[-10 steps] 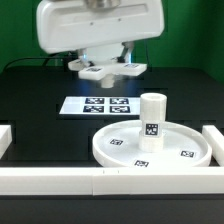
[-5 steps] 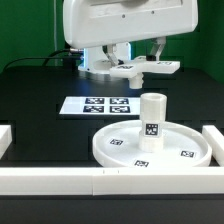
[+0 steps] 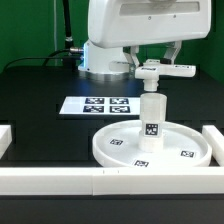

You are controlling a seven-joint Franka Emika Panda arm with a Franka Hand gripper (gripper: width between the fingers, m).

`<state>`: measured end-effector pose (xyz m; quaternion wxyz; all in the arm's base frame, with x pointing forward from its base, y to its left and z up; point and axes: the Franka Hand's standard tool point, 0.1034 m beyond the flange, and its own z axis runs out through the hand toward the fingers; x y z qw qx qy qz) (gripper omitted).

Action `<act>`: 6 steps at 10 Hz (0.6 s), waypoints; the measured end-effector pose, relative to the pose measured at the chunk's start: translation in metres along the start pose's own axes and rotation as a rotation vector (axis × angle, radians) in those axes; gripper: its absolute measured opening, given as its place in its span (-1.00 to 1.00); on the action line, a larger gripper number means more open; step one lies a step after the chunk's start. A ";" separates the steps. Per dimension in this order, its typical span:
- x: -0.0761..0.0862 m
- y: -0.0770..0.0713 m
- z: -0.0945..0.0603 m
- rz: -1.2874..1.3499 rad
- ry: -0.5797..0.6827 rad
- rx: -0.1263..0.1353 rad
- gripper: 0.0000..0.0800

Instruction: Assemble round table

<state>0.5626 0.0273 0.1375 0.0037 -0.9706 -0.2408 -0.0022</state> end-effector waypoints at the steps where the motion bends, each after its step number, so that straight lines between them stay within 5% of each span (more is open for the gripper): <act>1: 0.000 0.000 0.000 0.000 0.000 0.000 0.12; 6: -0.005 -0.008 0.007 -0.062 -0.011 -0.003 0.12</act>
Offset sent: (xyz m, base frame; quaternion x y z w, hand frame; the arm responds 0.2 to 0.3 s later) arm -0.0163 0.0063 -0.0033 -0.0334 0.0004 -0.1029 0.9941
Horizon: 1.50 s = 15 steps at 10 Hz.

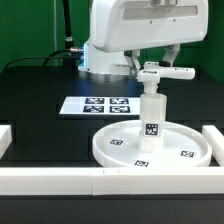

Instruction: Assemble round table

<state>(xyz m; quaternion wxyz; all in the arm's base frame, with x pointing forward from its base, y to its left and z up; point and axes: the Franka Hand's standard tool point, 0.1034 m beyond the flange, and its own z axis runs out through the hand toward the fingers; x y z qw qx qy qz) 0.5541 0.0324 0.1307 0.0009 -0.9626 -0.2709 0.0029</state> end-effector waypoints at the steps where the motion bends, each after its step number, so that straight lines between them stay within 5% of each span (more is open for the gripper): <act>1: -0.001 -0.002 0.002 -0.005 -0.003 0.000 0.12; 10: -0.003 -0.011 0.019 -0.010 -0.027 0.017 0.12; 15: -0.003 -0.005 0.025 -0.002 -0.015 0.020 0.12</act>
Offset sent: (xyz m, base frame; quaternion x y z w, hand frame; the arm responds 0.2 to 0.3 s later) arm 0.0015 0.0103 -0.0055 0.0034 0.0035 0.0074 1.0000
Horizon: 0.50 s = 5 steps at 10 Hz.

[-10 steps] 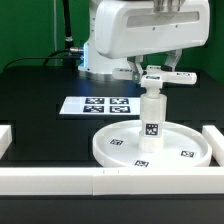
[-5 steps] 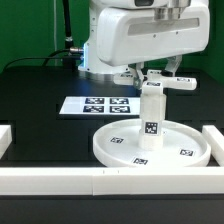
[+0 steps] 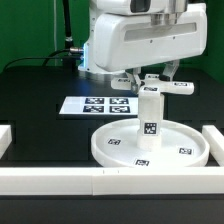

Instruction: Assemble round table

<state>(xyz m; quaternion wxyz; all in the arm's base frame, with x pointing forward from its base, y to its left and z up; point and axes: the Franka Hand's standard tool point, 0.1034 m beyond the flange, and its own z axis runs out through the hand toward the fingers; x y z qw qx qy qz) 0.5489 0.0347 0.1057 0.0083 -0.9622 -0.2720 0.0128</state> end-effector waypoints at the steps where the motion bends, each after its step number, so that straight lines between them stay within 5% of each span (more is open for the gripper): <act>1: 0.000 0.000 0.000 -0.001 0.000 0.000 0.12; 5: 0.000 0.000 0.000 -0.001 0.000 0.000 0.12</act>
Offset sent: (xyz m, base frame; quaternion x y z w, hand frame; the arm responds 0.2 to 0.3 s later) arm 0.0000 0.0000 0.0000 0.0000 0.0000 0.0000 1.0000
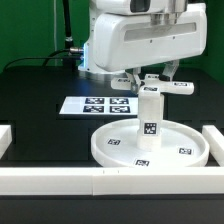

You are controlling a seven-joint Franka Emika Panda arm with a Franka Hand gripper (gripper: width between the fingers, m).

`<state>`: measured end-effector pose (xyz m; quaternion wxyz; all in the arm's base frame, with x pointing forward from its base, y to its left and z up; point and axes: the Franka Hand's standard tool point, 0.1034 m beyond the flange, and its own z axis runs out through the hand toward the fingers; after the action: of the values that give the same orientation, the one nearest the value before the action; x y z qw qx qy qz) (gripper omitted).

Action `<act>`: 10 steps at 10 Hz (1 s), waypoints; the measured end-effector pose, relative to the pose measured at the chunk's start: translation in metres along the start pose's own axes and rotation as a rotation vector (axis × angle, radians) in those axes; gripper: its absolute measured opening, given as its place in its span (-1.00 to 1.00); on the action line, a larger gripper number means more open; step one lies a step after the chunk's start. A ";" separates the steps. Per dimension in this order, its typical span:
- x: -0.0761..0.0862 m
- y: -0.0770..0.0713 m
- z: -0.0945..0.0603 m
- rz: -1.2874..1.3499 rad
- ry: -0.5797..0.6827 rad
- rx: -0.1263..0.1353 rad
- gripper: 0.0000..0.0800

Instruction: Assemble round table

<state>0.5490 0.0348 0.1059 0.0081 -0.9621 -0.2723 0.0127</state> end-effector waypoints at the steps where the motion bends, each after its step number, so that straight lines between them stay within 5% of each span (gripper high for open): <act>1: 0.000 0.000 0.000 0.000 0.000 0.000 0.12; 5: 0.000 -0.001 0.000 0.101 0.002 0.003 0.12; 10: 0.002 -0.002 0.001 0.629 0.054 0.031 0.12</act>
Offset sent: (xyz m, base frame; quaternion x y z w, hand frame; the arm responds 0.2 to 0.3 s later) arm 0.0000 0.0000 0.0000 0.0000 0.0000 0.0000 1.0000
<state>0.5497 0.0382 0.1054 0.0257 -0.9989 0.0390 -0.0068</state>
